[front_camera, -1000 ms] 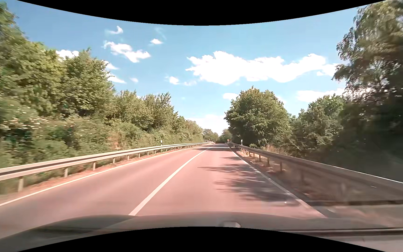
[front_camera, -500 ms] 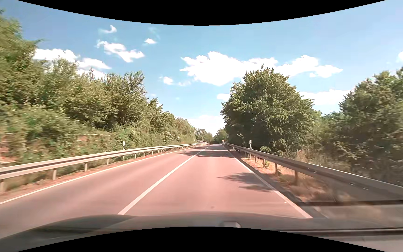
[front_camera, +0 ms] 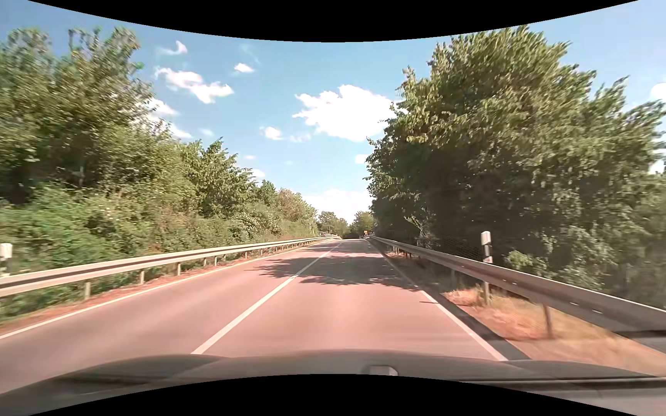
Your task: Follow the waypoints while adhering to traffic rules and regulations
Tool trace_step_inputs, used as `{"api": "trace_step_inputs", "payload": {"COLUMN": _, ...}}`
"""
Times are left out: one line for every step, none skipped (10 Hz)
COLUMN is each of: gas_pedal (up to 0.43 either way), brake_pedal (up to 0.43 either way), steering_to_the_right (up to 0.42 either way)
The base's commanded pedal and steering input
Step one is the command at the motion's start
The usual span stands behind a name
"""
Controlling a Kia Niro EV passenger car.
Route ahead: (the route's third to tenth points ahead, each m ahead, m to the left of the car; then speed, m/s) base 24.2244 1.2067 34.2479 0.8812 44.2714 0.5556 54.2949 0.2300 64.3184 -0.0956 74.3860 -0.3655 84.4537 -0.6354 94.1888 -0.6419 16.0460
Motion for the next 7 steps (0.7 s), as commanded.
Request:
{"api": "trace_step_inputs", "payload": {"gas_pedal": 0.118, "brake_pedal": 0.000, "steering_to_the_right": -0.001}}
{"api": "trace_step_inputs", "payload": {"gas_pedal": 0.118, "brake_pedal": 0.000, "steering_to_the_right": -0.001}}
{"api": "trace_step_inputs", "payload": {"gas_pedal": 0.118, "brake_pedal": 0.000, "steering_to_the_right": -0.001}}
{"api": "trace_step_inputs", "payload": {"gas_pedal": 0.169, "brake_pedal": 0.000, "steering_to_the_right": -0.001}}
{"api": "trace_step_inputs", "payload": {"gas_pedal": 0.177, "brake_pedal": 0.000, "steering_to_the_right": 0.000}}
{"api": "trace_step_inputs", "payload": {"gas_pedal": 0.177, "brake_pedal": 0.000, "steering_to_the_right": 0.001}}
{"api": "trace_step_inputs", "payload": {"gas_pedal": 0.177, "brake_pedal": 0.000, "steering_to_the_right": 0.002}}
